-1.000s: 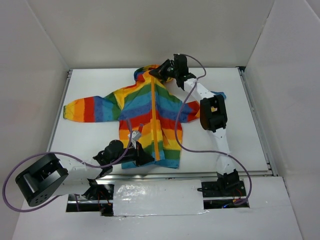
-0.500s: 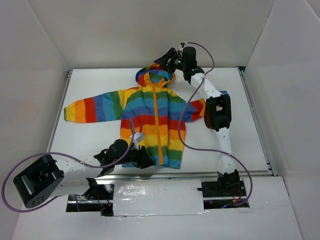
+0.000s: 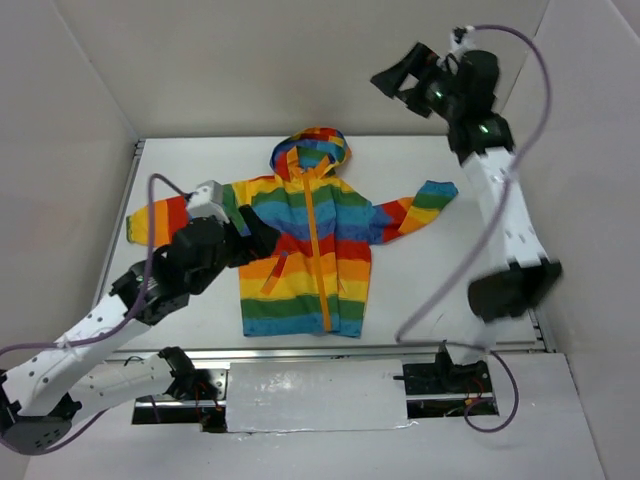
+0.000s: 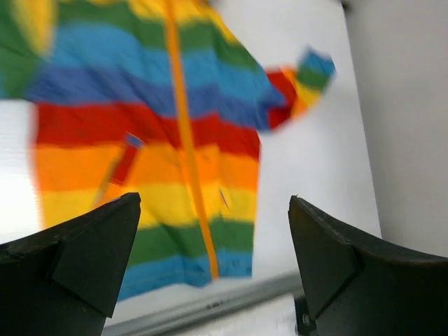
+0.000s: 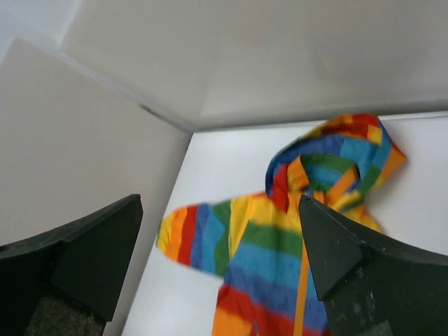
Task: Zip up the jacket
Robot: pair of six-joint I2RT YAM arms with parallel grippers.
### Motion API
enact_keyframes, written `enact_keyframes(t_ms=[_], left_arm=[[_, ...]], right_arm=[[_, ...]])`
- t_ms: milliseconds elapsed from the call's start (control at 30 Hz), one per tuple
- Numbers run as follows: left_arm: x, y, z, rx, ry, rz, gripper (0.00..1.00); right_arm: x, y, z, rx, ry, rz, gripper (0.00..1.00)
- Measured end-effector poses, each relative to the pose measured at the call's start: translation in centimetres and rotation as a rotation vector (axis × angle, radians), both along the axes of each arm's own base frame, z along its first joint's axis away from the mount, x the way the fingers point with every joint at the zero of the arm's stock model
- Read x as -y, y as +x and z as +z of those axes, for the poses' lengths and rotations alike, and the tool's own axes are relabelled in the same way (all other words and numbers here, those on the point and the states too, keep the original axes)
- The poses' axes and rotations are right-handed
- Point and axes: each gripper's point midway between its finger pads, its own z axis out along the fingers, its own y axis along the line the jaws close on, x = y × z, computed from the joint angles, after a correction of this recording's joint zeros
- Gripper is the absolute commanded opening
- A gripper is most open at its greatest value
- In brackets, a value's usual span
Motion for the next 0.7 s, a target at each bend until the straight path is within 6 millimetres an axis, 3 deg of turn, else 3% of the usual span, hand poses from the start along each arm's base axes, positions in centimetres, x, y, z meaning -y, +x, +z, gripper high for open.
enact_keyframes(t_ms=[100, 167, 300, 367, 467, 567, 700], left_arm=[[-4.6, 0.6, 3.6, 0.024, 0.032, 0.195, 0.99], [-8.1, 0.5, 5.9, 0.054, 0.05, 0.321, 0.99], [-14.3, -1.4, 9.8, 0.132, 0.076, 0.505, 0.99], [-17.0, -2.8, 10.7, 0.167, 0.082, 0.57, 0.99], [-20.5, -5.1, 10.8, 0.202, 0.101, 0.637, 0.99], [-22.6, -6.6, 10.1, 0.207, 0.129, 0.675, 0.99], [-24.0, -7.6, 9.0, 0.186, 0.19, 0.691, 0.99]], right_arm=[[2.7, -11.0, 4.3, 0.11, -0.066, -0.054, 1.0], [3.9, -18.3, 6.0, 0.202, -0.084, -0.07, 1.0], [5.4, -29.9, 4.7, 0.351, -0.075, -0.064, 1.0], [5.9, -33.3, 2.2, 0.362, -0.083, -0.063, 1.0], [7.0, -35.3, -1.5, 0.297, -0.102, -0.11, 1.0], [8.6, -37.0, -4.2, 0.235, -0.136, -0.173, 1.0], [10.9, -39.6, -5.7, 0.215, -0.177, -0.266, 1.0]])
